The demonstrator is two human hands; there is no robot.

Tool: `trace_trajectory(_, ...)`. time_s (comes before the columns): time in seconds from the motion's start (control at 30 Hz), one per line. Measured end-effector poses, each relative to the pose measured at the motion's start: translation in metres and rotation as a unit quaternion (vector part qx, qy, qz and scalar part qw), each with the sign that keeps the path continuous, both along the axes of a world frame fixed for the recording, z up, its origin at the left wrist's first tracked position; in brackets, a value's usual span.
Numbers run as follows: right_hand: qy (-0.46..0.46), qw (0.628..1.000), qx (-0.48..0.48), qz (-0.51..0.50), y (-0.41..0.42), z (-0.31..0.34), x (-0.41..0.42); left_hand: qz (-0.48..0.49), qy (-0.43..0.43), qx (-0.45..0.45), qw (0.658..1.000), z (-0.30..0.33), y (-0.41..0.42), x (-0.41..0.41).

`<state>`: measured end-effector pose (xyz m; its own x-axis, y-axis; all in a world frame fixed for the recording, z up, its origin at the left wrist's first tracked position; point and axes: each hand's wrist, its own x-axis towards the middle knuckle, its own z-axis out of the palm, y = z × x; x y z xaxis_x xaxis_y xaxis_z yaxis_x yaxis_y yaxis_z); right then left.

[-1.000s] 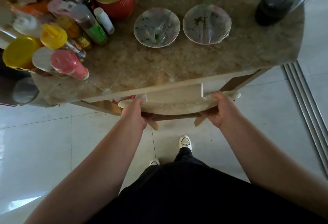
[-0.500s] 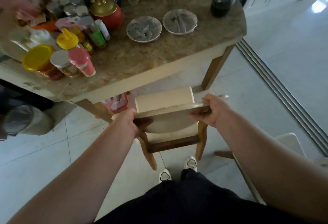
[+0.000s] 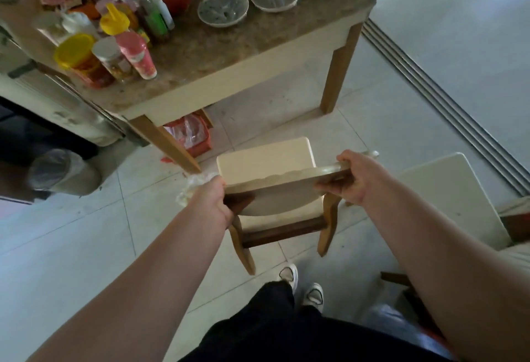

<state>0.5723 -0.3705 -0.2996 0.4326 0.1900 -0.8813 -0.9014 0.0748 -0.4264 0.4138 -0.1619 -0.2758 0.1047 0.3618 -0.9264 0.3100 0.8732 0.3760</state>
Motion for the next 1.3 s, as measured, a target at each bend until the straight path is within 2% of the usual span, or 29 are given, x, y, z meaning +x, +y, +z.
trace_trajectory(0.2, 0.001, 1.000, -0.008, -0.026, -0.048, -0.004, -0.046, 0.001, 0.014, -0.022, 1.000, -0.006, -0.040, -0.041)
trace_trajectory(0.33, -0.021, 0.999, -0.030, -0.020, -0.069, -0.004, -0.067, 0.013, -0.003, -0.069, 0.998, -0.012, -0.061, -0.066)
trace_trajectory(0.5, -0.030, 0.999, -0.039, -0.007, -0.101, -0.003, -0.095, -0.002, -0.030, -0.085, 0.996, -0.010, -0.094, -0.098)
trace_trajectory(0.8, -0.026, 0.992, -0.123, -0.016, -0.199, -0.019, -0.132, -0.047, -0.046, -0.087, 0.994, -0.044, -0.206, -0.143)
trace_trajectory(0.93, -0.008, 0.984, -0.180, -0.012, -0.236, -0.027, -0.153, -0.011, -0.024, -0.131, 0.991, -0.057, -0.255, -0.169)
trace_trajectory(1.1, -0.037, 0.974, -0.221, 0.031, -0.284, -0.048, -0.175, 0.036, -0.074, -0.149, 0.985, -0.070, -0.311, -0.199)
trace_trajectory(1.3, -0.024, 0.977, -0.210, 0.007, -0.335, -0.066, -0.191, 0.006, -0.075, -0.152, 0.986, -0.074, -0.353, -0.219)
